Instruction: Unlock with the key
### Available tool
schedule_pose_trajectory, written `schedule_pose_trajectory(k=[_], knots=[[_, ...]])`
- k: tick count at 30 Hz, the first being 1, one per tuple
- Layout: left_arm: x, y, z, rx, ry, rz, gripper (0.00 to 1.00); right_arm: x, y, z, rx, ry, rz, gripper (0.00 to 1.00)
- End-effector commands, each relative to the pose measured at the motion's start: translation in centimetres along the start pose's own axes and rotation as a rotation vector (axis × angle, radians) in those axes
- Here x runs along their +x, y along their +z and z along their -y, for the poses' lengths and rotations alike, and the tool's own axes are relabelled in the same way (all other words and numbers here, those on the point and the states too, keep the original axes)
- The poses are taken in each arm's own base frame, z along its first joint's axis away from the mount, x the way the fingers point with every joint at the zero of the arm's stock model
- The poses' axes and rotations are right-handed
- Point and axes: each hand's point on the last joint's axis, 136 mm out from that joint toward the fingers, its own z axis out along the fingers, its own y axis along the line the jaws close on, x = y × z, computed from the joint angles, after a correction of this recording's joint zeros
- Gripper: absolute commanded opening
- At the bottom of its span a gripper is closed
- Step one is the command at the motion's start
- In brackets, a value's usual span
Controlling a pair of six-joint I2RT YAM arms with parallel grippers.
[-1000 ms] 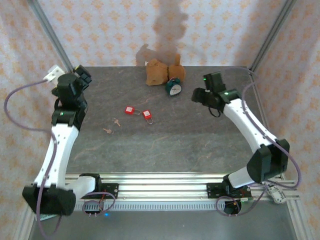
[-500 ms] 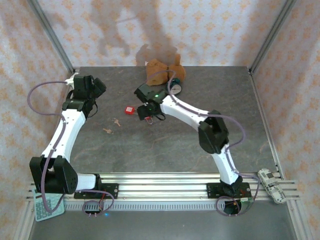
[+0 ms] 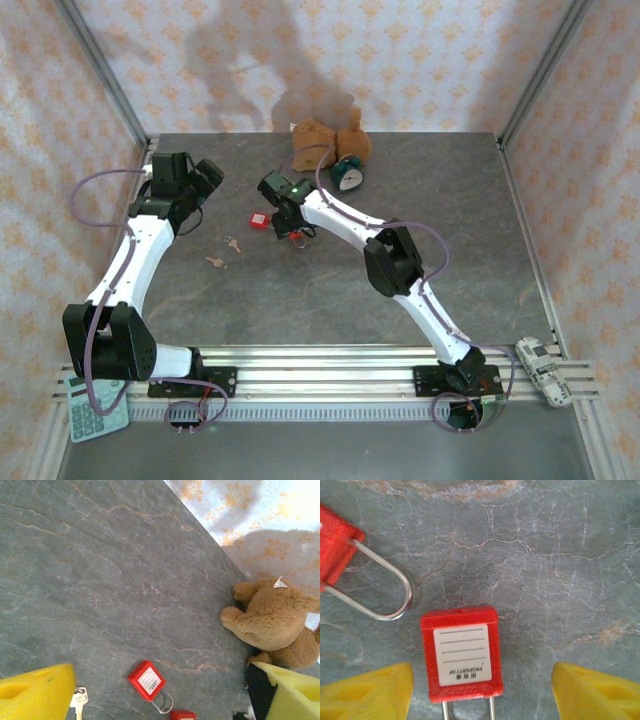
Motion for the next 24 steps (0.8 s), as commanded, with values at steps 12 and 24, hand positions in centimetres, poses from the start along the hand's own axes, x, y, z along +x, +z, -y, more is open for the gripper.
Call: schedule_pose_trajectory(k=[12, 24], knots=[[-0.4, -2.4, 0.0, 0.018, -0.019, 0.023, 0.89, -0.7, 1.7, 0.2, -0.023, 0.038, -0.007, 0.48], [0.9, -5.3, -2.4, -0.014, 0.032, 0.05, 0.89, 1.7, -1.6, 2.2, 0.042, 0.17, 0.046, 0.38]])
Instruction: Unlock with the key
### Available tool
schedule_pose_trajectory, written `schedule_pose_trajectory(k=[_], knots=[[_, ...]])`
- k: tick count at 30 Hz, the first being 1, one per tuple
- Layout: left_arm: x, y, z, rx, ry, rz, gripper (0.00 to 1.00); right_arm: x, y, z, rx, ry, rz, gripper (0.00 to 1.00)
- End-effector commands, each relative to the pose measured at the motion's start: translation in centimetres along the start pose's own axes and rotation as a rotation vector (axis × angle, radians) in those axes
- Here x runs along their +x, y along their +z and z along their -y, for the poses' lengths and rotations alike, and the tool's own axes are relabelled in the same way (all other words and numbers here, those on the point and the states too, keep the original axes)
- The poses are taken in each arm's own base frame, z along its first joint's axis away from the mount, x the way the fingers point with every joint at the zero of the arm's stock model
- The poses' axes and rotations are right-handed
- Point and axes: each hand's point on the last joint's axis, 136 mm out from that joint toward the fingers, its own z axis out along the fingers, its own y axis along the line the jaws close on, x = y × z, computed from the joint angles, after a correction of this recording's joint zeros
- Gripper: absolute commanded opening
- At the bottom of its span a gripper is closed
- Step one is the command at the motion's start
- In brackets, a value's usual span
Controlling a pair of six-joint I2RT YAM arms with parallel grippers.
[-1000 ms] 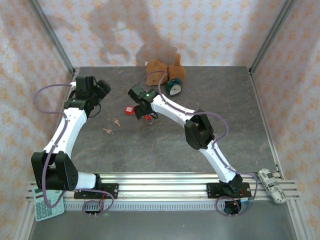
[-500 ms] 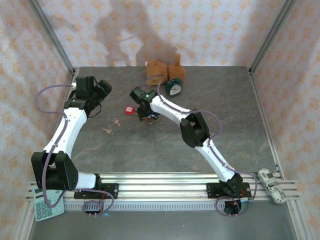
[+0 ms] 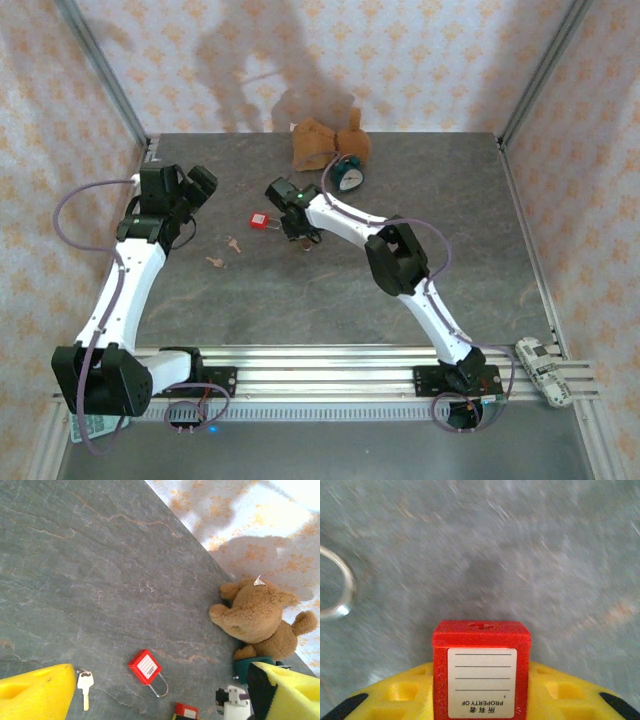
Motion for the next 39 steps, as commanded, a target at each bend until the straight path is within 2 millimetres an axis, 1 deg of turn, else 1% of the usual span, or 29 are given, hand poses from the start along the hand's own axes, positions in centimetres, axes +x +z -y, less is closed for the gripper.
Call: schedule_pose_trajectory(k=[1, 4, 6, 9, 11, 13, 14, 15, 18, 21, 25, 26, 29, 30, 32, 35, 37, 39], knots=[[1.0, -0.8, -2.2, -0.062, 0.032, -0.01, 0.89, 0.2, -3.2, 1.0, 0.04, 0.088, 0.075, 0.38], [2.5, -0.7, -3.6, -0.087, 0.029, -0.041, 0.88, 3.0, -4.0, 1.6, 0.053, 0.136, 0.061, 0.38], [3.9, -0.2, -4.4, -0.093, 0.023, -0.081, 0.84, 5.1, -4.4, 1.8, 0.037, 0.174, 0.043, 0.38], [5.8, 0.7, -5.5, -0.109, 0.015, -0.141, 0.79, 7.6, -5.3, 1.5, 0.012, 0.214, 0.034, 0.4], [6.7, 1.2, -6.2, -0.128, 0.012, -0.173, 0.78, 8.7, -5.8, 1.1, -0.003, 0.232, 0.028, 0.41], [7.5, 1.8, -6.8, -0.146, 0.016, -0.199, 0.76, 9.2, -6.0, 0.5, -0.025, 0.24, 0.016, 0.44], [7.8, 2.1, -7.1, -0.156, 0.018, -0.212, 0.76, 9.4, -6.1, 0.1, -0.034, 0.237, 0.011, 0.48], [8.1, 2.5, -7.3, -0.163, 0.023, -0.226, 0.73, 9.5, -6.2, -0.2, -0.044, 0.236, 0.007, 0.51], [9.0, 3.6, -7.6, -0.188, 0.033, -0.268, 0.7, 9.5, -6.5, -0.3, -0.058, 0.222, 0.008, 0.55], [10.0, 4.5, -7.9, -0.218, 0.053, -0.31, 0.68, 9.1, -7.3, -0.2, -0.07, 0.204, 0.026, 0.56], [10.9, 5.7, -7.5, -0.251, 0.117, -0.336, 0.66, 8.6, -9.2, 0.3, -0.078, 0.181, 0.061, 0.58], [11.0, 6.1, -7.3, -0.268, 0.148, -0.34, 0.65, 8.3, -9.8, 0.6, -0.077, 0.173, 0.078, 0.58], [11.4, 7.4, -6.9, -0.318, 0.219, -0.368, 0.57, 7.9, -11.5, 1.6, -0.066, 0.146, 0.119, 0.59], [11.6, 7.9, -6.7, -0.32, 0.231, -0.39, 0.53, 7.7, -12.0, 2.0, -0.063, 0.14, 0.127, 0.59], [12.0, 9.0, -6.3, -0.307, 0.256, -0.425, 0.5, 7.6, -12.6, 2.8, -0.07, 0.134, 0.14, 0.58], [12.2, 10.5, -6.3, -0.32, 0.248, -0.459, 0.46, 7.7, -13.1, 4.2, -0.084, 0.147, 0.152, 0.58], [12.5, 11.1, -6.4, -0.34, 0.219, -0.478, 0.46, 7.9, -13.2, 5.4, -0.078, 0.164, 0.155, 0.57], [12.7, 11.4, -7.1, -0.383, 0.18, -0.482, 0.46, 8.4, -13.1, 7.2, -0.034, 0.185, 0.159, 0.58]])
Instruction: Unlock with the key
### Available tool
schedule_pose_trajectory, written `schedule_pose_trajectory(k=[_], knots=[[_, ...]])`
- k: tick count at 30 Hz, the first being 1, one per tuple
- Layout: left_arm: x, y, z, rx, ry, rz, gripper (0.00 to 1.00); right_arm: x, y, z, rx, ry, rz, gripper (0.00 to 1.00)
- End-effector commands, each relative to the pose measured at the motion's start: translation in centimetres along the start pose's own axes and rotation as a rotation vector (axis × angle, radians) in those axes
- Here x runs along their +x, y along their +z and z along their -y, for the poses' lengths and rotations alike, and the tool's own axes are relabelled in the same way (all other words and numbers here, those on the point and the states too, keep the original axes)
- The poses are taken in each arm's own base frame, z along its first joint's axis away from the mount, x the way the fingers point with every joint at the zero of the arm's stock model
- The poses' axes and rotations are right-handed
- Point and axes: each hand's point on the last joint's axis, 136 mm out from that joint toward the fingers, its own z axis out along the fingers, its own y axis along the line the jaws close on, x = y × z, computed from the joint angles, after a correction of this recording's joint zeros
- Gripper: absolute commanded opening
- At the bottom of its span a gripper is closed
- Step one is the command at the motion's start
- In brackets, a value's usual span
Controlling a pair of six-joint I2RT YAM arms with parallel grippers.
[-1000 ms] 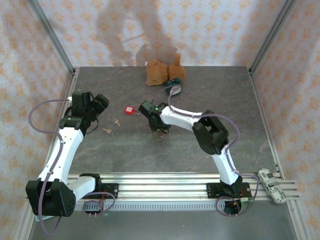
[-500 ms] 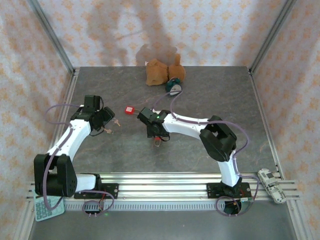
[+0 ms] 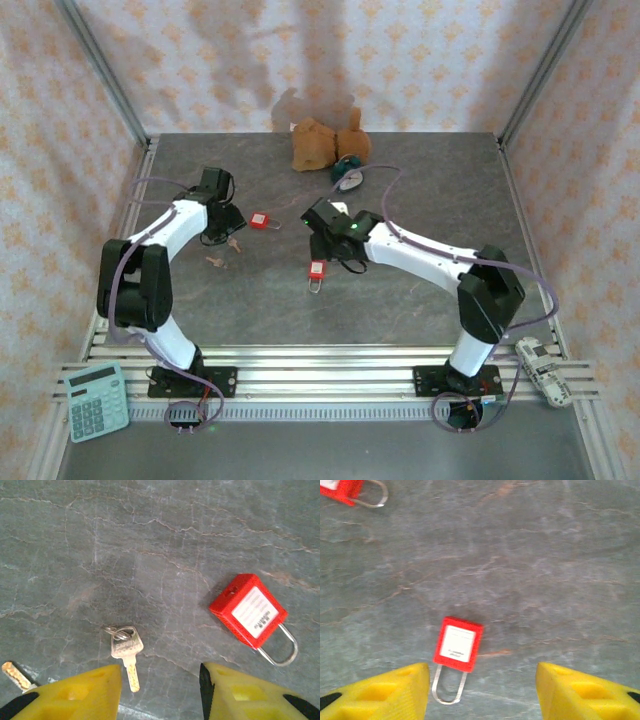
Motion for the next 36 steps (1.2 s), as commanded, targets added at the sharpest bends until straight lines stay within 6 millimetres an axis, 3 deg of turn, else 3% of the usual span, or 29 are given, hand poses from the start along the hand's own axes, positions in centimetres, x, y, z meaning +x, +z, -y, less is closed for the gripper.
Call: schedule_pose_trajectory(k=[1, 5, 10, 17, 25, 31, 36], knots=[[0.3, 0.3, -1.1, -0.053, -0.057, -0.042, 0.47, 0.1, -0.2, 3.3, 0.088, 0.003, 0.025, 0.58], [0.3, 1.1, -1.2, -0.063, -0.133, -0.043, 0.46, 1.4, 0.0, 5.7, 0.125, 0.02, 0.016, 0.58], [0.6, 2.2, -2.8, -0.131, -0.203, -0.078, 0.46, 1.7, -0.4, 6.7, 0.133, 0.026, 0.025, 0.58], [-0.1, 2.4, -3.9, -0.166, -0.273, -0.059, 0.36, 1.8, -0.2, 6.1, 0.094, 0.038, 0.029, 0.57], [-0.7, 2.7, -3.8, -0.152, -0.283, -0.069, 0.26, 1.9, 0.2, 6.1, 0.093, 0.037, 0.022, 0.57], [-0.4, 3.0, -3.5, -0.13, -0.297, -0.093, 0.27, 1.9, 0.1, 6.2, 0.097, 0.036, 0.023, 0.57], [0.1, 3.4, -3.0, -0.102, -0.313, -0.117, 0.33, 2.0, 0.2, 6.2, 0.097, 0.039, 0.022, 0.57]])
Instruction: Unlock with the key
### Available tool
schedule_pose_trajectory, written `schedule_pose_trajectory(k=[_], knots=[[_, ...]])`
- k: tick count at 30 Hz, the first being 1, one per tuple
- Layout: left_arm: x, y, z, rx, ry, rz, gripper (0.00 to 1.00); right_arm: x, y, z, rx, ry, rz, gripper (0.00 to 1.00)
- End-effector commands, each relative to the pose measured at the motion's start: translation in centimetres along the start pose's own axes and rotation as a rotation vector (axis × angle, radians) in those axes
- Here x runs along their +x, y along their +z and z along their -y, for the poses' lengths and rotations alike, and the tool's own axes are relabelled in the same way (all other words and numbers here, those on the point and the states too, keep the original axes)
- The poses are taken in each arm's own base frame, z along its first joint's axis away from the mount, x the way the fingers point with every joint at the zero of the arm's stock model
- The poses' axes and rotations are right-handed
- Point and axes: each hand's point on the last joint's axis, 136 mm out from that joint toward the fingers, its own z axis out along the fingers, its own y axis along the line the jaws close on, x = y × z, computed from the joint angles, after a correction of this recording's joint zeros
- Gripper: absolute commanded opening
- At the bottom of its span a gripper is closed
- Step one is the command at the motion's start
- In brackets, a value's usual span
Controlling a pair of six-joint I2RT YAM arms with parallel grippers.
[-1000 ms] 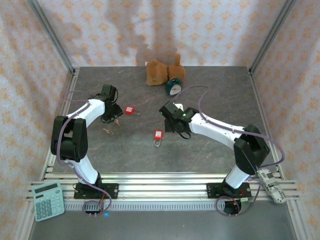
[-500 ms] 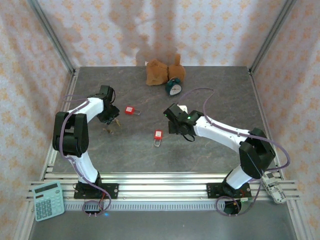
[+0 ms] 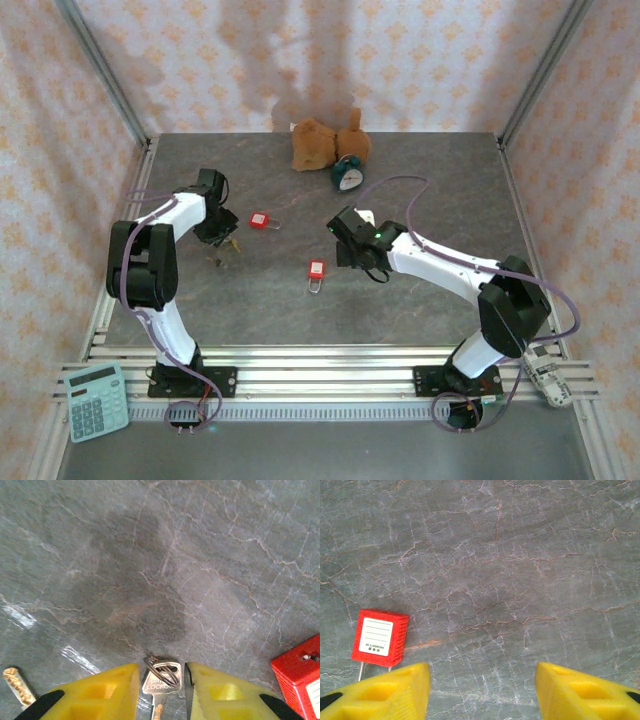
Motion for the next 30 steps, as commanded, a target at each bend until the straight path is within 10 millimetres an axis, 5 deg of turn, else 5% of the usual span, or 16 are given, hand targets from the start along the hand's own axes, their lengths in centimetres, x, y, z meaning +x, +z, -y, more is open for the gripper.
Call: schedule_pose_trajectory(k=[1, 22, 30], knots=[[0.1, 0.3, -0.1, -0.001, -0.03, -0.019, 0.33, -0.1, 0.0, 0.6, 0.016, 0.0, 0.012, 0.57], [0.7, -0.5, 0.8, 0.071, 0.013, -0.036, 0.0, -0.4, -0.5, -0.1, -0.017, 0.008, 0.007, 0.56], [1.8, -5.3, 3.6, 0.155, 0.182, 0.068, 0.0, -0.8, -0.9, 0.8, 0.014, 0.001, 0.041, 0.56]])
